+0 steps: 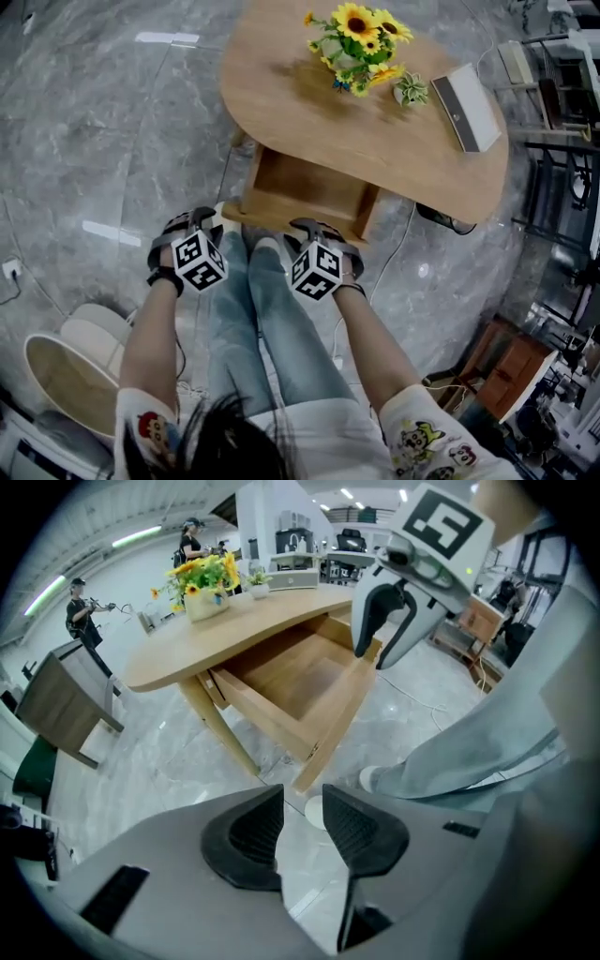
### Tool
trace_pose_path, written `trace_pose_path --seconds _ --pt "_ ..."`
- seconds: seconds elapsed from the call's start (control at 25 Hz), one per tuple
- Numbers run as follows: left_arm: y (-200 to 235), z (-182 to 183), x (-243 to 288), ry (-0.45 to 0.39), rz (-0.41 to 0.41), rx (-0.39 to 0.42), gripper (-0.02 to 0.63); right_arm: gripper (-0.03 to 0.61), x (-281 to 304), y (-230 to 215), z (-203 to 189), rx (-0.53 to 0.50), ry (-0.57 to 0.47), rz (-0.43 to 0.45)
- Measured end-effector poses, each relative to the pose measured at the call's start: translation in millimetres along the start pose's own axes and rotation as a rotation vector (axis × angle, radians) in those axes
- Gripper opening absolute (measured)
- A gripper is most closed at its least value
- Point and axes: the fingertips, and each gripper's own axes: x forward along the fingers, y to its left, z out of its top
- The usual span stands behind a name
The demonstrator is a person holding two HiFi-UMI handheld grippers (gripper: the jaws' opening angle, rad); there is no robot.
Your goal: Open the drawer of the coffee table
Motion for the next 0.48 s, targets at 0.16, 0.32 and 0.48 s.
trace_pose_path --seconds 0.16,0.32,0.48 --pt "8.1 14.9 -32.8 -0.010 0.043 -0.018 0.106 0.081 -35.6 -6.4 10.5 0.010 -0.036 -0.030" --pt "14.6 41.3 -65.8 -0.047 0.075 -0.027 0.106 0.081 -75.2 -15.4 17.2 0.033 -0.066 -0.069" --pt "20.0 70.1 -100.4 -0.111 0.096 -0.044 0.106 0.081 -116.8 -25.4 31.8 0.077 -0.109 -0.115"
